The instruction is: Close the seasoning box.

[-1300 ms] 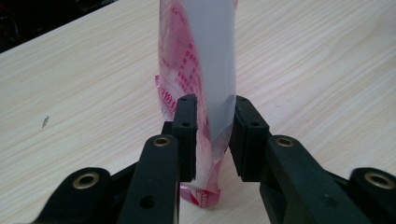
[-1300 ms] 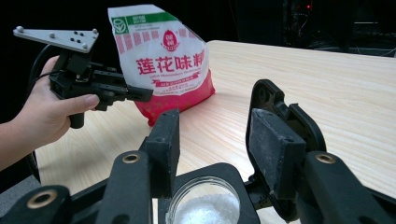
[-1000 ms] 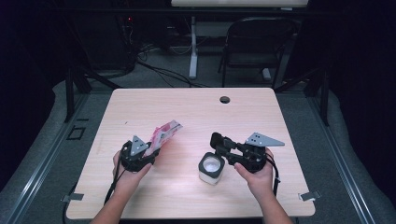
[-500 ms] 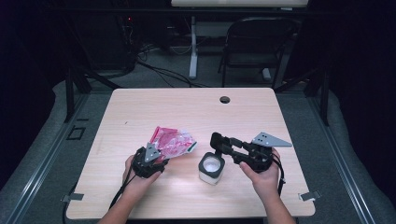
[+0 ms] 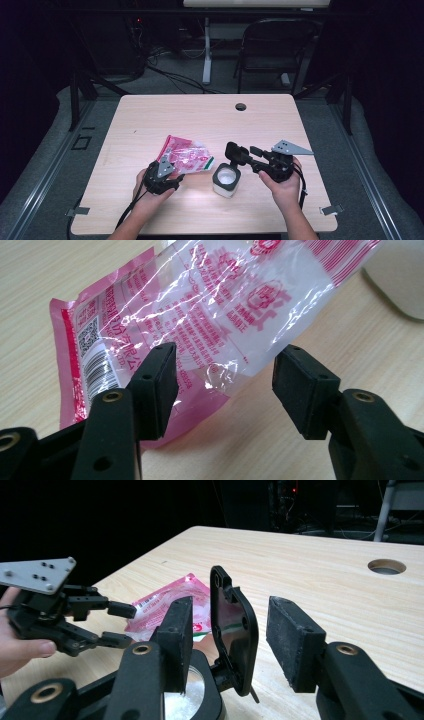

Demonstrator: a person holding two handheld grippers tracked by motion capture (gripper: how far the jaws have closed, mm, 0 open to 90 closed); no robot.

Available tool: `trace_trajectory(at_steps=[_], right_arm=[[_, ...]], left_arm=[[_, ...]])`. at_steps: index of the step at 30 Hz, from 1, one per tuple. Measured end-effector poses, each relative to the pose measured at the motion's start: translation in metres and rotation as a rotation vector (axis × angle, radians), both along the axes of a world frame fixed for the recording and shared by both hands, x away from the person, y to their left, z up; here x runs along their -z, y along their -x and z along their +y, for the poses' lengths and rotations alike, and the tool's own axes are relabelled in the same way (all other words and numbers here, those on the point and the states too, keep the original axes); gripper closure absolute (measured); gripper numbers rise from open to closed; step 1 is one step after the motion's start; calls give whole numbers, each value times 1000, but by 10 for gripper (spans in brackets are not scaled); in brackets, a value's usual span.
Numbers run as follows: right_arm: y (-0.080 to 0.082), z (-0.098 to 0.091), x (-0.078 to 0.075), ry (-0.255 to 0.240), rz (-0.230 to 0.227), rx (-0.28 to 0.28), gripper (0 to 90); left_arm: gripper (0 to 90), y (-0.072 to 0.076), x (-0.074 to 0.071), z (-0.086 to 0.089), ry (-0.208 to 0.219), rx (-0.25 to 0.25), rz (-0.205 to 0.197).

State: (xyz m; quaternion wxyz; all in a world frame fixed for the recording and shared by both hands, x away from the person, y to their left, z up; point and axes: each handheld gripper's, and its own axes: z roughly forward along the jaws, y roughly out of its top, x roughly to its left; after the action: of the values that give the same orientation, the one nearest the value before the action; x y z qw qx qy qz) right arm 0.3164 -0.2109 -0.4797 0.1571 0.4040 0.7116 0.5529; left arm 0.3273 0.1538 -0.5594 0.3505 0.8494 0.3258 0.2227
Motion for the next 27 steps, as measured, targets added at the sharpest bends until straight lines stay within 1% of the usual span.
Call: trace_trajectory(at_steps=[1, 2, 4, 6, 11, 12, 13, 16, 17, 22, 25, 27], right_arm=[[-1, 1, 1, 0, 3, 1, 536], [-2, 1, 2, 6, 6, 0, 537], [-5, 2, 4, 21, 17, 4, 539], [-6, 2, 6, 24, 23, 2, 550], [-11, 5, 10, 33, 46, -18, 632], [-11, 5, 10, 36, 45, -23, 654], [-11, 5, 10, 45, 43, -26, 672], [-13, 6, 12, 52, 44, -31, 707], [-13, 6, 12, 64, 48, -31, 719], [-14, 5, 13, 62, 50, -30, 780], [-15, 3, 13, 73, 53, -29, 830], [-15, 3, 13, 75, 52, -30, 837]], left_arm=[[433, 1, -1, 0, -3, 3, 0], [431, 2, -1, -1, 2, 6, 0], [428, 5, -1, -3, -4, 12, 1], [428, 7, -1, -4, -1, 17, 1], [427, 11, -3, -4, 9, 25, 3], [427, 11, -3, -4, 16, 23, -2], [427, 11, -4, -4, 17, 24, 2], [427, 12, -5, -3, 26, 21, 1], [427, 12, -5, -3, 30, 17, -3], [427, 11, -8, 0, 49, 16, -3], [428, 11, -10, 1, 64, 13, -4], [428, 10, -11, 2, 70, 12, -4]])
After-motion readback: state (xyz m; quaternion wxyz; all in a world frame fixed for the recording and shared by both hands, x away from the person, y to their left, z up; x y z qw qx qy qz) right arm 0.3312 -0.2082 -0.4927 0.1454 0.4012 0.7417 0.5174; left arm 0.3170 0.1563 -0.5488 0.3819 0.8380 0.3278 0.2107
